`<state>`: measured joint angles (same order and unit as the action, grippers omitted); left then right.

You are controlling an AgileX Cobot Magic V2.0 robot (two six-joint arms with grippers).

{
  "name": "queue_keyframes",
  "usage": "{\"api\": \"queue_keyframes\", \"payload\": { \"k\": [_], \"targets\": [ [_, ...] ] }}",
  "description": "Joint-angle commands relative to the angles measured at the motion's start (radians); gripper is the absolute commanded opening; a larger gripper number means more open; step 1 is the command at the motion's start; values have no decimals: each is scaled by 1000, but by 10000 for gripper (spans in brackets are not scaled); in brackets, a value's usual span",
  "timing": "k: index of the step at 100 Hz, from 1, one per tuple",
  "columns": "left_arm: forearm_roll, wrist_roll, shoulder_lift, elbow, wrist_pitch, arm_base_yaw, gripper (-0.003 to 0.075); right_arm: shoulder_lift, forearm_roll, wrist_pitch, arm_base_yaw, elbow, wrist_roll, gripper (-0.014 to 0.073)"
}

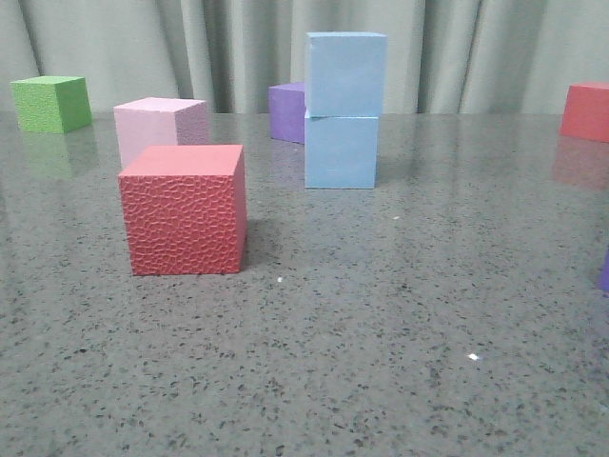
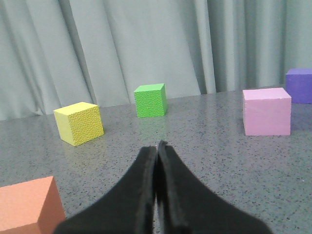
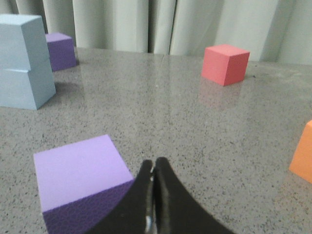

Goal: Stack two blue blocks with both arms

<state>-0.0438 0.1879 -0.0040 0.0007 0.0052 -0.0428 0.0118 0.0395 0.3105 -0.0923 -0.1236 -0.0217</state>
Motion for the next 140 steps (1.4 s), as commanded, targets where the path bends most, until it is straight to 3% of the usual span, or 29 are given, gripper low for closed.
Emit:
{"api": "queue_keyframes", "payload": {
  "k": [1,32,140],
  "targets": [
    [-1,-9,-32,41,-76,-9,-19,25,4,-136,2,-1,-16,-122],
    [-1,-9,-32,41,-76,-9,-19,25,21,-338,2,135,-15,-122],
    [-1,-9,-32,41,-76,-9,-19,25,15,-326,2,134,-15,-122]
  ]
}}
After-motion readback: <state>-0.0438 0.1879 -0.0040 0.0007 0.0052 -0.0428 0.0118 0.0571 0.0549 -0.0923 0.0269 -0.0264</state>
